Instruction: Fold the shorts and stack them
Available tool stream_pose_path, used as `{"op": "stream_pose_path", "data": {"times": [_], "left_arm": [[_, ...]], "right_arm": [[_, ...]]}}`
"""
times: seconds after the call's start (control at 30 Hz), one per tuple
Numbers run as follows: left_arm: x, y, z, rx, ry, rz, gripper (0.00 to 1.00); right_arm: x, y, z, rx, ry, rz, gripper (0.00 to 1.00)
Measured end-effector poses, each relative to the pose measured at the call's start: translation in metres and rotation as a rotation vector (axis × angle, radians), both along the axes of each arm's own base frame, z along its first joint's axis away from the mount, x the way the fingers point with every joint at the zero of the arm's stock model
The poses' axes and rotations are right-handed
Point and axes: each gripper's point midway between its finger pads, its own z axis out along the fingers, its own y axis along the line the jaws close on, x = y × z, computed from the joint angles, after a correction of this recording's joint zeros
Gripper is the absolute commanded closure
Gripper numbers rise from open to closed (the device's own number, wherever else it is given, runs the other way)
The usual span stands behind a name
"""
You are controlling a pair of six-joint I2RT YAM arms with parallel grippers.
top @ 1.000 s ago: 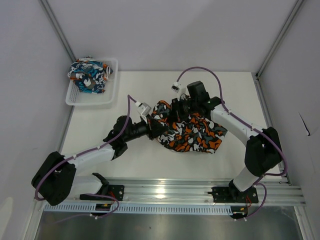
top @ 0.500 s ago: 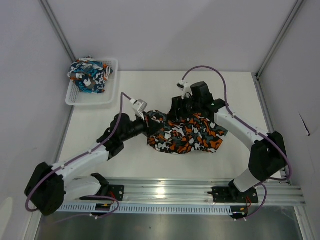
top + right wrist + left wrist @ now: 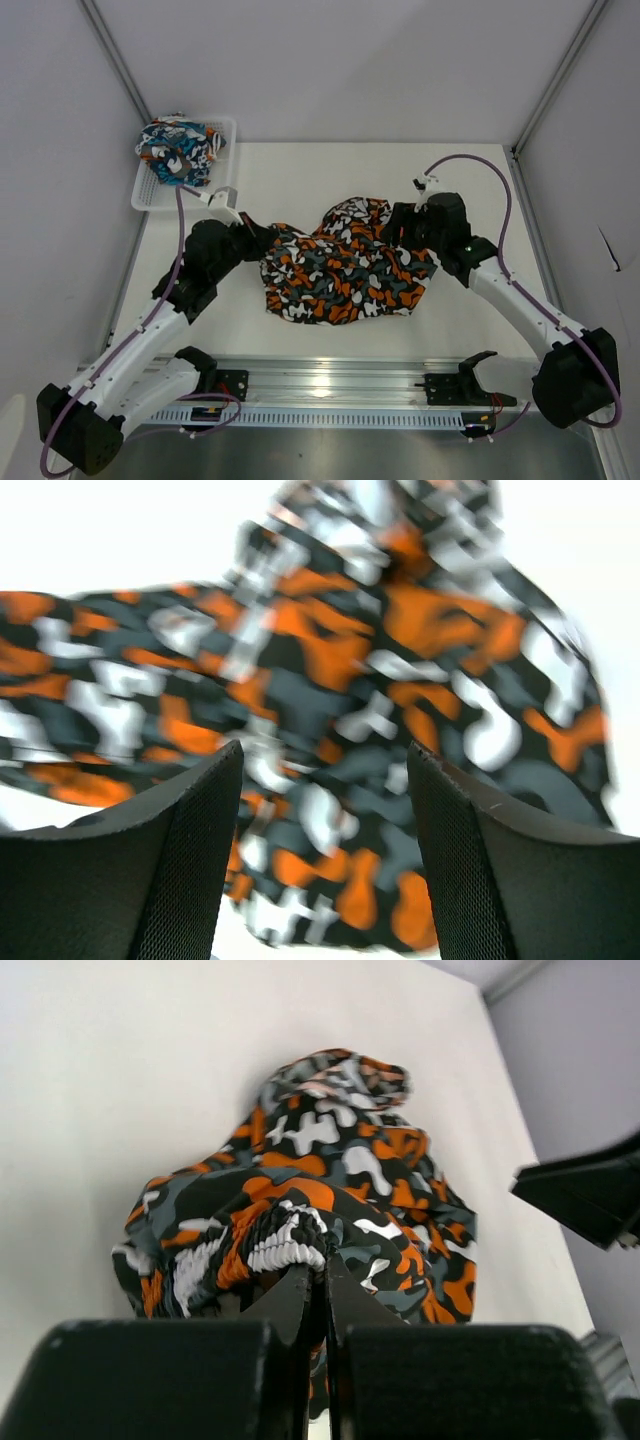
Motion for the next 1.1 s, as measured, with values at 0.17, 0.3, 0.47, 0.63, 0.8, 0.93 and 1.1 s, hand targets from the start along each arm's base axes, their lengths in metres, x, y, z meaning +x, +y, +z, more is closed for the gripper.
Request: {"op": "stream_pose_path", "data": {"times": [0.17, 0.3, 0.47, 0.63, 0.8, 0.93, 1.1], "left_arm": [[0.002, 0.027, -0.016, -0.005, 0.05, 0.082, 1.0], [-0.002, 0.032, -0.005, -0.024, 0.017, 0.087, 1.0], [-0.006, 0.028, -0.001, -0.039, 0.007, 0.06, 1.0], [-0.009, 0.027, -0.013, -0.035, 0.031, 0.05, 1.0], [-0.012, 0.029, -0.015, -0.036, 0.031, 0.051, 1.0], [-0.013, 0.029, -0.014, -0.037, 0.027, 0.051, 1.0], [-0.014, 0.029, -0.014, -0.039, 0.028, 0.052, 1.0]], "right_arm": [[-0.005, -0.026, -0.043, -0.026, 0.08, -0.085, 0.34], [-0.009, -0.025, -0.061, -0.01, 0.123, -0.076, 0.34], [-0.002, -0.009, -0.057, 0.032, 0.118, -0.018, 0.35], [0.008, 0.024, -0.039, 0.008, 0.066, 0.078, 0.38], [0.001, 0.064, -0.035, -0.084, 0.0, 0.194, 0.43], [-0.011, 0.079, -0.052, -0.201, -0.01, 0.25, 0.43], [-0.015, 0.088, -0.072, -0.375, -0.029, 0.265, 0.43]]}}
